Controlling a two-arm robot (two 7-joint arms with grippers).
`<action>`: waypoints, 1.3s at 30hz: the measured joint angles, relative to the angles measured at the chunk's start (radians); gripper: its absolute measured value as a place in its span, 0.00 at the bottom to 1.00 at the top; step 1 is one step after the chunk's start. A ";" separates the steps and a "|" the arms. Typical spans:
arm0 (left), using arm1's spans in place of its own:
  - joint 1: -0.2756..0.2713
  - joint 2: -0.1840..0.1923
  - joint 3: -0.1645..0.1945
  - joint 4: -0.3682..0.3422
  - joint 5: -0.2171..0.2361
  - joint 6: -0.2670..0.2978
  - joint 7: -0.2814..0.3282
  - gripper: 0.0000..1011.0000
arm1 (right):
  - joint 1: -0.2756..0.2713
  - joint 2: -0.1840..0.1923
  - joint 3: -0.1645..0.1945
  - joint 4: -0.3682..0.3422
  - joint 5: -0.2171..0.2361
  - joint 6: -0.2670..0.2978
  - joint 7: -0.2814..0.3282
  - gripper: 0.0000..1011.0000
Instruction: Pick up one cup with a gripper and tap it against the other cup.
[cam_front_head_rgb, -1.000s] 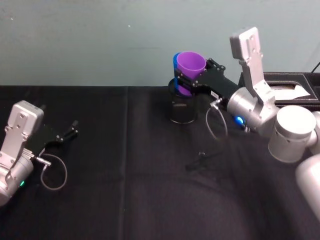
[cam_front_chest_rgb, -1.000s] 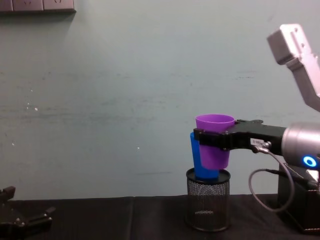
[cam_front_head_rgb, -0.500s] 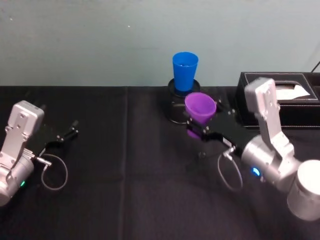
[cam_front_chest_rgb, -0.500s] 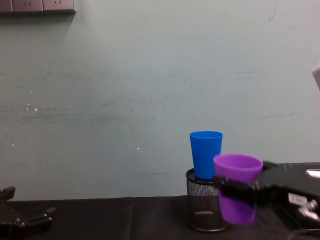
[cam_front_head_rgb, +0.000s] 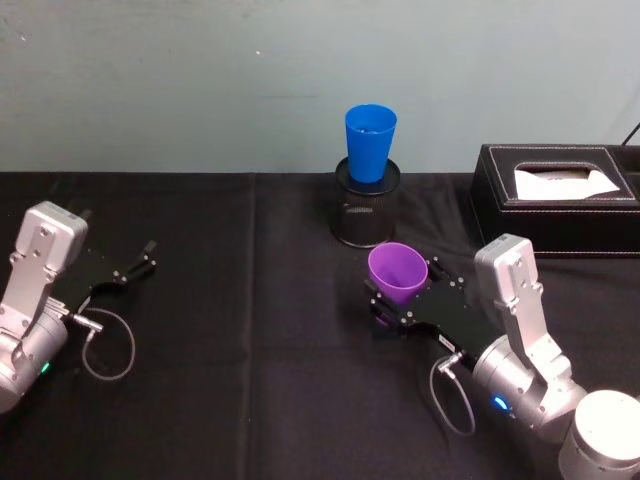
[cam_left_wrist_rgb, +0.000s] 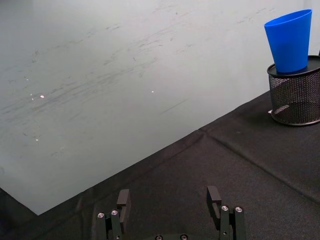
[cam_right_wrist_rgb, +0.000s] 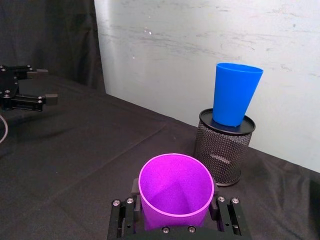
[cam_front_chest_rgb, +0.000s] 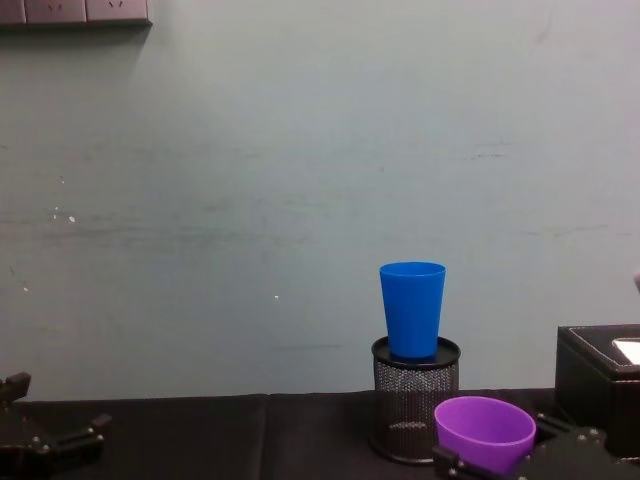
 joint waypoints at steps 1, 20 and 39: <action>0.000 0.000 0.000 0.000 0.000 0.000 0.000 0.99 | -0.001 -0.004 0.000 0.007 -0.003 -0.009 -0.001 0.74; 0.000 0.000 0.000 0.000 0.000 0.000 0.000 0.99 | -0.008 -0.042 0.009 0.056 -0.049 -0.032 -0.009 0.74; 0.000 0.000 0.000 0.000 0.000 0.000 0.000 0.99 | -0.015 -0.038 0.026 -0.012 -0.037 -0.034 -0.012 0.99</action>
